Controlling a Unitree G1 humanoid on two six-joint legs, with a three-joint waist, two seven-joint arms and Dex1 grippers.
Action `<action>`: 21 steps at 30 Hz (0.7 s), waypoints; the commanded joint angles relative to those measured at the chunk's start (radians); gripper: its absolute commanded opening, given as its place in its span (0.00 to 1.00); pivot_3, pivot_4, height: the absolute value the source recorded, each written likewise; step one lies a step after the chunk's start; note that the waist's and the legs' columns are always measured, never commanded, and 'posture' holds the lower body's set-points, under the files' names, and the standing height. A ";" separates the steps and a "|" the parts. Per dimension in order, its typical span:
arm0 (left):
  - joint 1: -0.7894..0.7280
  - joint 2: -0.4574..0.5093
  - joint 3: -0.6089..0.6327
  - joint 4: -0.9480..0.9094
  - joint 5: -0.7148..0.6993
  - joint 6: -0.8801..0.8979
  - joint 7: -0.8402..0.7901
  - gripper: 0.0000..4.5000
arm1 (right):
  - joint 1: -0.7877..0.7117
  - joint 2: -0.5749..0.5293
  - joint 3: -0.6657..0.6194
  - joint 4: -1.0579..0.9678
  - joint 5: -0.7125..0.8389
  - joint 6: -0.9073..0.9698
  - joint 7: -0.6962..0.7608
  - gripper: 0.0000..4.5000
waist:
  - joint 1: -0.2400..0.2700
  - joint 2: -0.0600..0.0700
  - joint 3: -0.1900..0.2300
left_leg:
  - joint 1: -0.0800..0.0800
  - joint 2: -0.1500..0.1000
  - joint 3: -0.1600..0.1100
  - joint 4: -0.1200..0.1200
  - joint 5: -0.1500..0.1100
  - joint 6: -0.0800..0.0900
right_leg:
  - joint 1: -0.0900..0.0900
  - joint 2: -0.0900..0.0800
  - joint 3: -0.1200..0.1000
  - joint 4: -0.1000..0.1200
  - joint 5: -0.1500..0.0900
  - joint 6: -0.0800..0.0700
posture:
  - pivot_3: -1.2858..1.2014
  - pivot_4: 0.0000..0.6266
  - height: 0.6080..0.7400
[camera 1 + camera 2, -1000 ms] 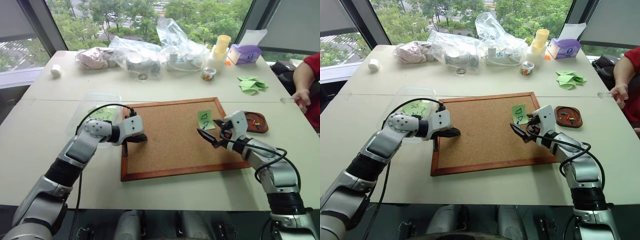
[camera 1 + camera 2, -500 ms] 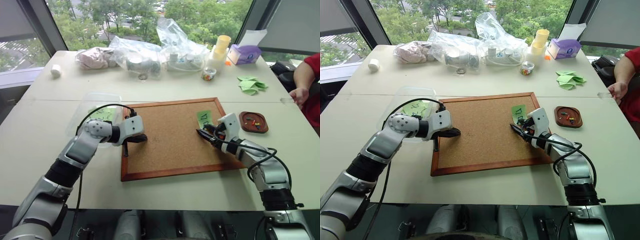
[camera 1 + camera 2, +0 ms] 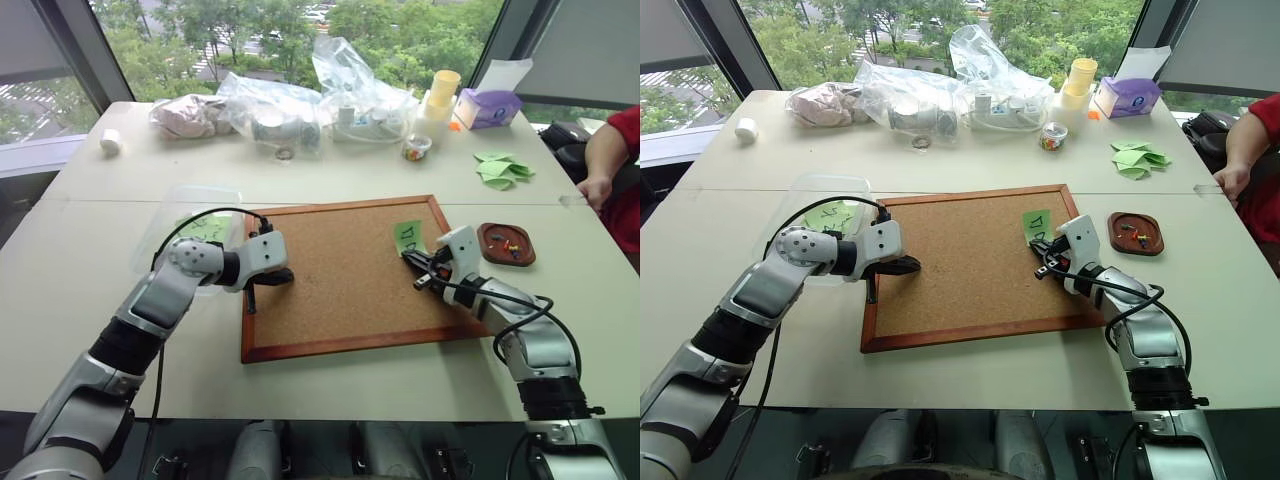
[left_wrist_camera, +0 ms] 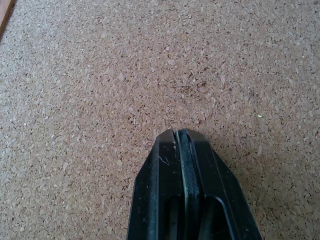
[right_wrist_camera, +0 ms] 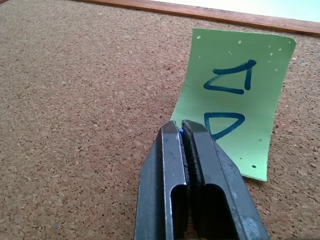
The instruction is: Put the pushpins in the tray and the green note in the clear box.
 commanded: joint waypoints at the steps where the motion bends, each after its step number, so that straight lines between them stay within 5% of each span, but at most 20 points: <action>1: 0.008 0.007 -0.008 -0.010 0.012 0.002 -0.007 0.00 | -0.022 -0.002 -0.032 -0.132 0.021 -0.016 -0.011 0.00 | 0.000 0.000 0.000 | 0.000 0.000 0.000 0.000 0.000 0.000 | 0.000 0.000 0.000 0.000 0.000 0.000 | 0.52 0.24 0.96; 13: -0.018 -0.034 0.035 0.014 -0.073 0.042 -0.047 0.00 | -0.027 -0.040 -0.048 -0.253 0.032 0.036 -0.007 0.00 | 0.002 0.000 0.000 | 0.000 0.000 0.000 0.000 0.000 0.000 | 0.000 0.000 0.000 0.000 0.000 0.000 | 0.52 0.24 0.96; 16: -0.098 -0.098 0.201 0.009 -0.270 0.226 -0.037 0.21 | -0.036 -0.050 -0.048 -0.277 0.032 0.044 -0.004 0.00 | 0.003 -0.001 0.001 | -0.002 0.000 0.000 0.000 0.000 0.000 | -0.001 0.000 0.000 0.000 0.000 0.000 | 0.52 0.24 0.96; 21: -0.190 -0.158 0.340 0.023 -0.449 0.392 0.000 0.72 | -0.057 -0.068 -0.047 -0.285 0.027 0.043 0.002 0.00 | -0.003 -0.002 0.001 | -0.006 0.000 -0.003 0.002 0.000 0.000 | -0.004 0.000 -0.001 0.000 0.000 0.000 | 0.52 0.24 0.96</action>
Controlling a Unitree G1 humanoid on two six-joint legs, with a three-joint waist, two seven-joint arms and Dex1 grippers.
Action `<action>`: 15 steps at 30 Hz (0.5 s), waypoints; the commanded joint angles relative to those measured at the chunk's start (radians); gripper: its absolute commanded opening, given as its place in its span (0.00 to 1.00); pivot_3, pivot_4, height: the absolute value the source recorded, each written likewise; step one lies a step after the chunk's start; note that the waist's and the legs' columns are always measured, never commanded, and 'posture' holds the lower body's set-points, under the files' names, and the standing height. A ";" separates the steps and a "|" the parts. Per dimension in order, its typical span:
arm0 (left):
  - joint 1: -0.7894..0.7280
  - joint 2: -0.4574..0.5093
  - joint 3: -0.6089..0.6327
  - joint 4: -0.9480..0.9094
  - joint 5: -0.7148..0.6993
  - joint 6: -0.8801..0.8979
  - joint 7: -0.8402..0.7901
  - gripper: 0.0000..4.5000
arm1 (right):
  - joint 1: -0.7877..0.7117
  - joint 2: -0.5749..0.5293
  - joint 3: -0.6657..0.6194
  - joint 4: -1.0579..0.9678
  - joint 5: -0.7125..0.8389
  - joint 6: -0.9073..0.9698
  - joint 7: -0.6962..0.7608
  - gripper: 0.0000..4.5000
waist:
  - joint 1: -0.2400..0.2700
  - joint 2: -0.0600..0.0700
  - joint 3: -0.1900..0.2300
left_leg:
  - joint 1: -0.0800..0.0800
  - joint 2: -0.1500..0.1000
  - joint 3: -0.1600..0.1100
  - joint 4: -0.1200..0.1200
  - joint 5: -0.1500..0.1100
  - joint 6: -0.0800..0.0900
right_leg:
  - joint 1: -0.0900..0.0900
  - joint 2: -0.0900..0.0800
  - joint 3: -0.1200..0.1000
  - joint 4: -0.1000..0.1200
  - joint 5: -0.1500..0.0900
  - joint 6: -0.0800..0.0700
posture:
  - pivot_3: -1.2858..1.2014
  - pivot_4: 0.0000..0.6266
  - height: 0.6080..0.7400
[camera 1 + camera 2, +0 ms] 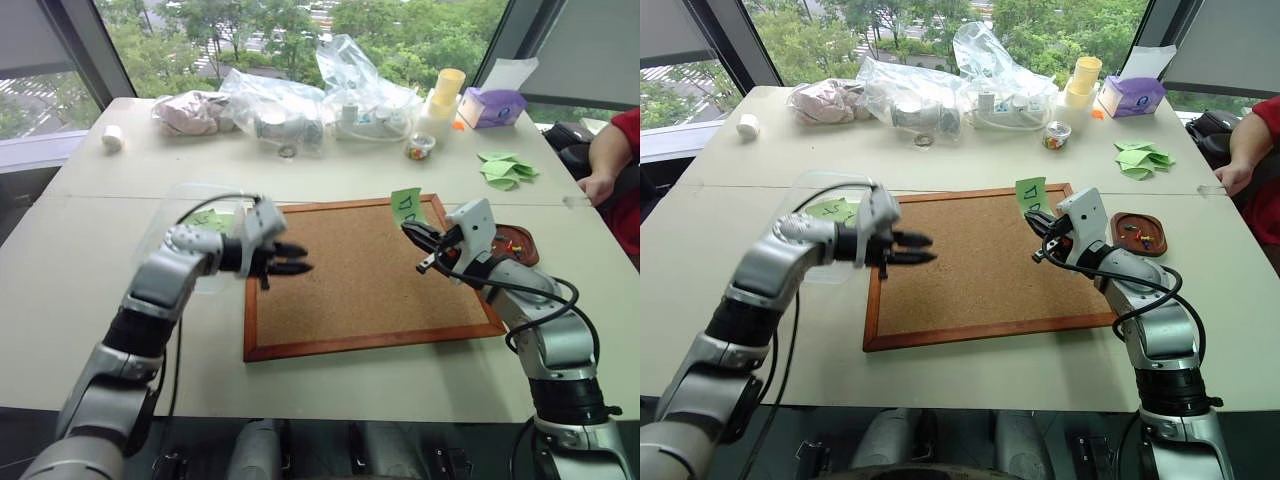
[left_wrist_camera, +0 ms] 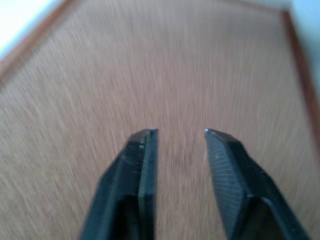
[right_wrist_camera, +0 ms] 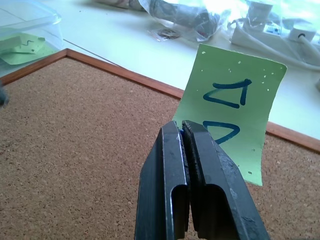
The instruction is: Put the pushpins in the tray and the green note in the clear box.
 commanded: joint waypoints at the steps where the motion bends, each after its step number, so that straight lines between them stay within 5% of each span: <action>1: -0.034 -0.035 0.079 -0.018 -0.108 0.091 0.040 0.82 | -0.027 -0.024 -0.014 -0.039 -0.002 -0.008 0.004 0.00 | -0.005 0.001 0.000 | 0.001 0.000 0.000 -0.001 0.000 0.000 | 0.000 0.000 0.000 0.000 0.000 0.000 | 0.52 0.24 0.96; 3: -0.063 -0.093 0.103 0.009 -0.123 0.128 0.126 0.99 | -0.034 -0.031 -0.015 -0.039 -0.003 -0.011 0.003 0.00 | -0.003 0.001 0.000 | 0.001 0.000 0.000 -0.002 0.000 0.000 | 0.000 0.000 0.000 0.000 0.000 0.000 | 0.52 0.24 0.96; 10: -0.227 -0.423 0.270 0.303 -0.227 0.314 0.464 0.99 | -0.074 -0.034 0.000 -0.064 -0.011 -0.004 -0.008 0.00 | 0.003 -0.001 0.000 | 0.000 -0.003 -0.002 0.001 0.000 0.000 | 0.002 -0.001 0.000 -0.001 0.000 0.000 | 0.52 0.24 0.96; 15: -0.298 -0.482 0.312 0.445 -0.260 0.267 0.460 0.99 | -0.085 -0.029 0.010 -0.078 -0.015 0.002 -0.012 0.00 | -0.007 -0.001 0.000 | 0.000 -0.004 -0.002 -0.002 0.000 0.000 | 0.001 0.001 0.000 -0.002 0.000 0.000 | 0.52 0.24 0.96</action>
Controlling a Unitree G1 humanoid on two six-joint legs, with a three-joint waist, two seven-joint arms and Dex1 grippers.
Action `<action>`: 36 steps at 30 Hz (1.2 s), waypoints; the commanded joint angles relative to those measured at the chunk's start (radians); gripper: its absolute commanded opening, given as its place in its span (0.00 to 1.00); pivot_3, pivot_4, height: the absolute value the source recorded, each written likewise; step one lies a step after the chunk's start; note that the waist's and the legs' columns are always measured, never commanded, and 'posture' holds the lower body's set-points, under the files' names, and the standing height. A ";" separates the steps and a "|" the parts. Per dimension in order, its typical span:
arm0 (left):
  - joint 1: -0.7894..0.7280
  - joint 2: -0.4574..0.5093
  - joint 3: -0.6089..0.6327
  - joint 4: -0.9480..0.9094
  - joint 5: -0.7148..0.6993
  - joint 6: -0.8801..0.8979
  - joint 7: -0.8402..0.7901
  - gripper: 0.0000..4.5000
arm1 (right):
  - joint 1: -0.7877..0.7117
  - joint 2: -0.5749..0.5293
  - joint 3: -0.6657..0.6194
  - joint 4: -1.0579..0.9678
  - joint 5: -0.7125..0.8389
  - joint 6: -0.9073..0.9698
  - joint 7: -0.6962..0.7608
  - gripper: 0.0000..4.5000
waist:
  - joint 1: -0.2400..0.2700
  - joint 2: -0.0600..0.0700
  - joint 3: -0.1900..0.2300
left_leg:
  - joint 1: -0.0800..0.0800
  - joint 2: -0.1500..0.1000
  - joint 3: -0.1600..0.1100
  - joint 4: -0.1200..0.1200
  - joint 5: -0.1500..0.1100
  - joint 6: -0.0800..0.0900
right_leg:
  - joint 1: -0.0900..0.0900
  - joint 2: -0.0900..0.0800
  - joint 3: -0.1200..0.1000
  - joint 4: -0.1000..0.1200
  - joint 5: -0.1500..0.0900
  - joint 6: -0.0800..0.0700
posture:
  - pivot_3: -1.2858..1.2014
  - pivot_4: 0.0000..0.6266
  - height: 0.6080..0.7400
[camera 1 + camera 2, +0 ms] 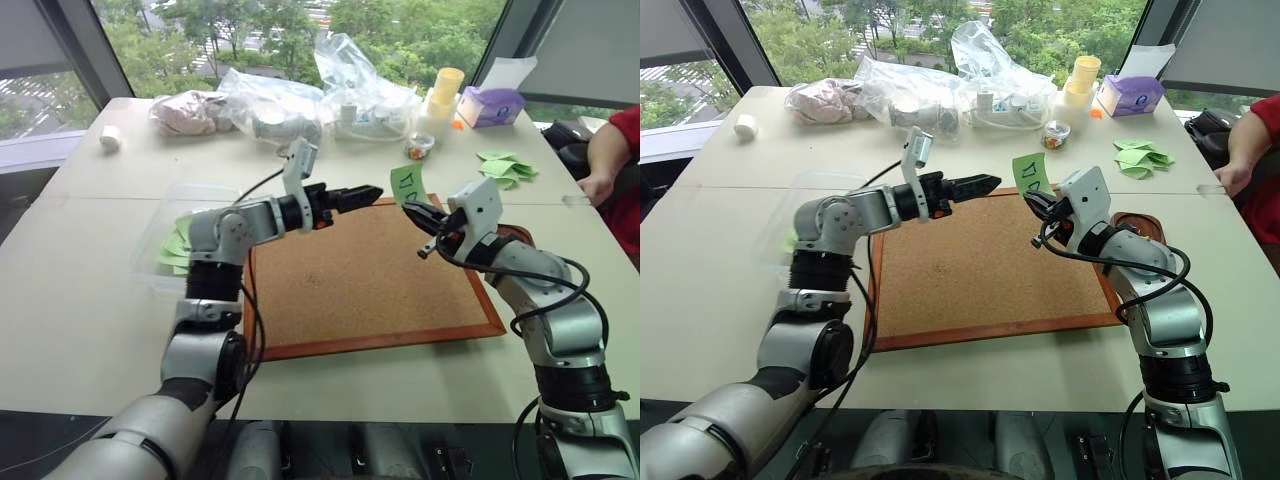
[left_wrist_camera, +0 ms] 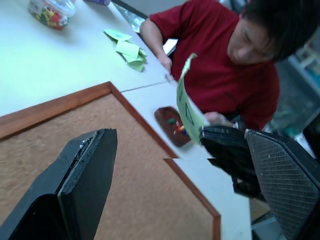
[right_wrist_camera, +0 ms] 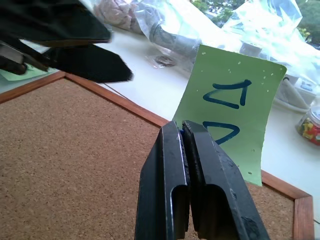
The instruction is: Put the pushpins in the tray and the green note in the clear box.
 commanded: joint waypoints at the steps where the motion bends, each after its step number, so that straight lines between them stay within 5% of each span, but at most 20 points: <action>1: -0.054 -0.018 0.038 0.065 -0.046 -0.042 -0.022 0.99 | -0.023 -0.004 0.002 -0.052 -0.004 0.001 -0.007 0.00 | -0.001 0.000 0.000 | 0.000 0.000 0.000 0.000 0.000 -0.001 | 0.000 0.000 0.000 0.000 0.000 0.000 | 0.52 0.24 0.96; 10: -0.204 -0.097 0.053 0.402 -0.014 -0.236 -0.059 0.94 | -0.030 0.003 0.021 -0.110 -0.006 0.027 -0.022 0.00 | 0.007 0.000 0.000 | -0.001 -0.001 0.000 0.000 0.001 -0.002 | 0.000 -0.001 0.000 -0.001 0.000 0.000 | 0.52 0.24 0.96; 13: -0.228 -0.099 0.060 0.459 -0.011 -0.261 -0.058 0.71 | -0.029 0.004 0.022 -0.121 -0.005 0.032 -0.028 0.00 | 0.005 0.000 0.000 | 0.000 -0.001 0.000 0.000 0.001 -0.002 | 0.000 0.000 0.000 -0.001 0.000 0.000 | 0.52 0.24 0.96; 19: -0.252 -0.101 0.066 0.496 -0.012 -0.283 -0.077 0.02 | -0.026 0.011 0.019 -0.131 -0.003 0.035 -0.039 0.00 | 0.005 0.000 0.000 | -0.001 -0.001 0.000 0.000 0.001 -0.002 | 0.000 0.000 0.000 -0.001 0.000 0.000 | 0.52 0.24 0.96; 28: -0.184 -0.071 -0.136 0.486 0.207 -0.433 -0.138 0.01 | -0.033 0.047 0.005 -0.146 0.026 0.049 -0.064 0.00 | 0.006 0.000 0.000 | -0.001 -0.002 0.000 0.000 0.001 -0.002 | 0.000 0.000 0.000 -0.001 0.000 0.000 | 0.52 0.24 0.96; 36: -0.184 -0.055 -0.071 0.477 0.180 -0.401 -0.115 0.01 | -0.027 0.126 -0.087 -0.165 0.166 0.136 -0.122 0.00 | 0.006 0.000 0.000 | -0.001 -0.001 0.000 0.000 0.001 -0.002 | 0.000 0.000 0.000 0.000 0.000 0.000 | 0.52 0.24 0.96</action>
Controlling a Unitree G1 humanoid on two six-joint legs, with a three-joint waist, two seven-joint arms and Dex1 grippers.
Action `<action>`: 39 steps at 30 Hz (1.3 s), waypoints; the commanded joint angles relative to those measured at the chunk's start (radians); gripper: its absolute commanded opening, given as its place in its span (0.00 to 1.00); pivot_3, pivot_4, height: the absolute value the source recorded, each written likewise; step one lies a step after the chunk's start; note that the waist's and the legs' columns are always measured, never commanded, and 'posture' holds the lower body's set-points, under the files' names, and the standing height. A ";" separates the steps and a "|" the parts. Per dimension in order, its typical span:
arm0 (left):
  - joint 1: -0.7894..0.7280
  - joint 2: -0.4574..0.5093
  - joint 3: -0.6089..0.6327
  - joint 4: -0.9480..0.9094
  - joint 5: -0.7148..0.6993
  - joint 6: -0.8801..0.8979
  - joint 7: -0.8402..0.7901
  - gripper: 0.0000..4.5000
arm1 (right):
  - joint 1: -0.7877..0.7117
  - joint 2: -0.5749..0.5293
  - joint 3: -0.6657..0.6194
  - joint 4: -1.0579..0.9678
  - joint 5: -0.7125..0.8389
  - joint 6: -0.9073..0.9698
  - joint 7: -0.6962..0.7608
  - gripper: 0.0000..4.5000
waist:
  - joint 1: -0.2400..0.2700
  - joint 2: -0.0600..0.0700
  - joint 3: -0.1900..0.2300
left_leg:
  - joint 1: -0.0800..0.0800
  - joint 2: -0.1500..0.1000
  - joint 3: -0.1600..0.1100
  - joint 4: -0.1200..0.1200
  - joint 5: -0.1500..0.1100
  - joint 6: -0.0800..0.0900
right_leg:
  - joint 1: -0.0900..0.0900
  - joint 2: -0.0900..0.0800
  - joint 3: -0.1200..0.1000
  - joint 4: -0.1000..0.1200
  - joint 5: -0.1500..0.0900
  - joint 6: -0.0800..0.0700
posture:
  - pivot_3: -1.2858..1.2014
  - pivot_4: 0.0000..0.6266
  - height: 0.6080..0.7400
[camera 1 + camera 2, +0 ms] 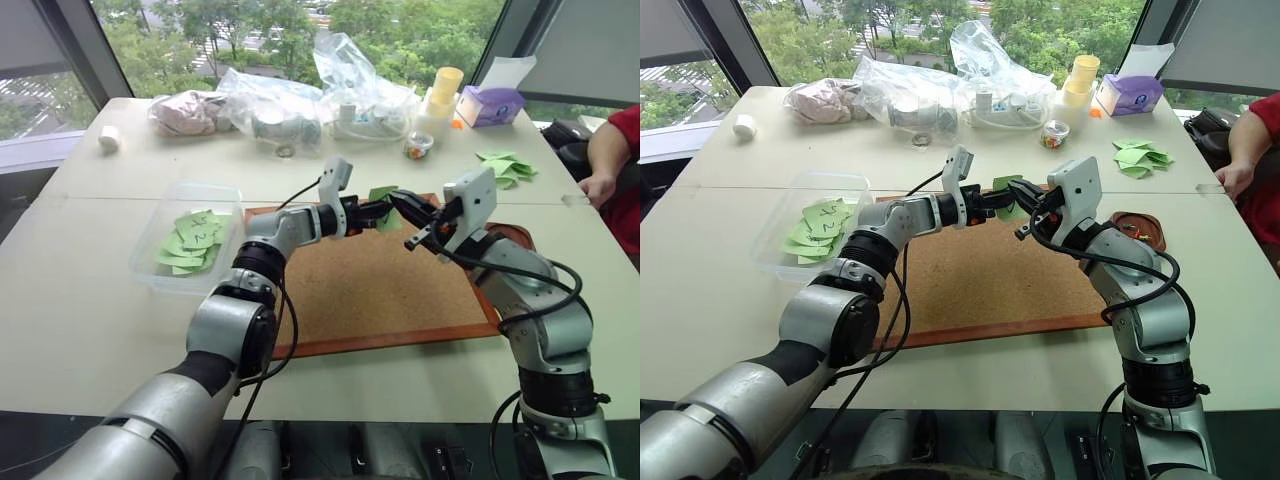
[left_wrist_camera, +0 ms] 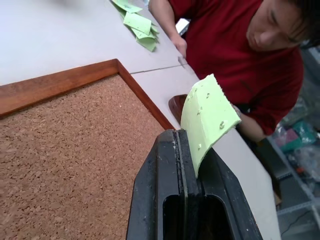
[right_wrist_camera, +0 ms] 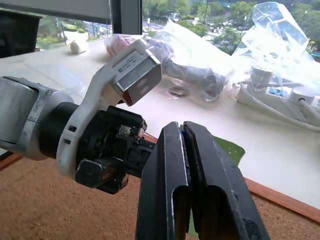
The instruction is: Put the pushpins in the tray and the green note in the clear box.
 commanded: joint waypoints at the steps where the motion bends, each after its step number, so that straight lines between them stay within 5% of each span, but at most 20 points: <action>1: -0.014 0.014 -0.023 -0.054 0.029 -0.032 -0.007 0.01 | -0.012 0.024 -0.069 -0.052 0.077 0.035 -0.035 0.00 | 0.001 0.000 0.000 | 0.000 0.000 0.000 0.000 0.000 0.000 | 0.000 0.000 0.000 0.000 0.000 0.000 | 0.52 0.24 0.96; 8: 0.144 0.214 -0.369 -0.580 0.249 -0.149 -0.202 0.01 | -0.064 -0.029 -0.407 0.198 0.144 0.115 -0.249 0.00 | 0.005 0.000 0.000 | 0.000 0.001 0.001 0.000 0.000 0.000 | 0.000 -0.001 0.000 0.000 0.000 0.000 | 0.52 0.24 0.96; 15: 0.267 0.309 -0.406 -0.847 0.181 -0.105 -0.319 0.01 | -0.075 -0.132 -0.346 0.402 -0.035 0.149 -0.358 0.00 | -0.004 0.003 -0.001 | 0.002 0.003 0.003 -0.001 0.000 0.000 | 0.000 0.000 0.001 0.001 0.000 0.000 | 0.52 0.24 0.96; 28: 0.341 0.370 -0.426 -0.882 0.206 -0.104 -0.300 0.01 | -0.132 -0.133 -0.251 0.710 -0.137 0.026 -0.312 0.00 | -0.004 0.003 -0.001 | 0.002 0.003 0.003 0.000 0.000 0.000 | 0.000 0.000 0.002 0.001 0.000 0.000 | 0.52 0.24 0.96; 31: 0.347 0.367 -0.426 -0.891 0.200 -0.098 -0.296 0.00 | -0.138 -0.132 -0.253 0.729 -0.141 0.002 -0.302 0.21 | -0.003 0.003 -0.001 | 0.002 0.003 0.003 0.000 0.000 0.000 | 0.000 0.000 0.002 0.001 0.000 0.000 | 0.52 0.24 0.96; 37: 0.356 0.355 -0.424 -0.894 0.194 -0.108 -0.295 0.00 | -0.137 -0.127 -0.260 0.723 -0.133 -0.024 -0.290 0.91 | -0.005 0.003 -0.001 | 0.002 0.003 0.003 0.000 0.000 0.000 | 0.000 0.000 0.002 0.001 0.000 0.000 | 0.52 0.24 0.96; 39: 0.355 0.353 -0.425 -0.890 0.197 -0.111 -0.294 0.00 | -0.132 -0.127 -0.269 0.705 -0.129 -0.026 -0.296 0.98 | -0.005 0.003 -0.001 | 0.002 0.004 0.003 0.000 0.000 0.000 | 0.000 0.000 0.002 0.001 0.000 0.000 | 0.52 0.24 0.96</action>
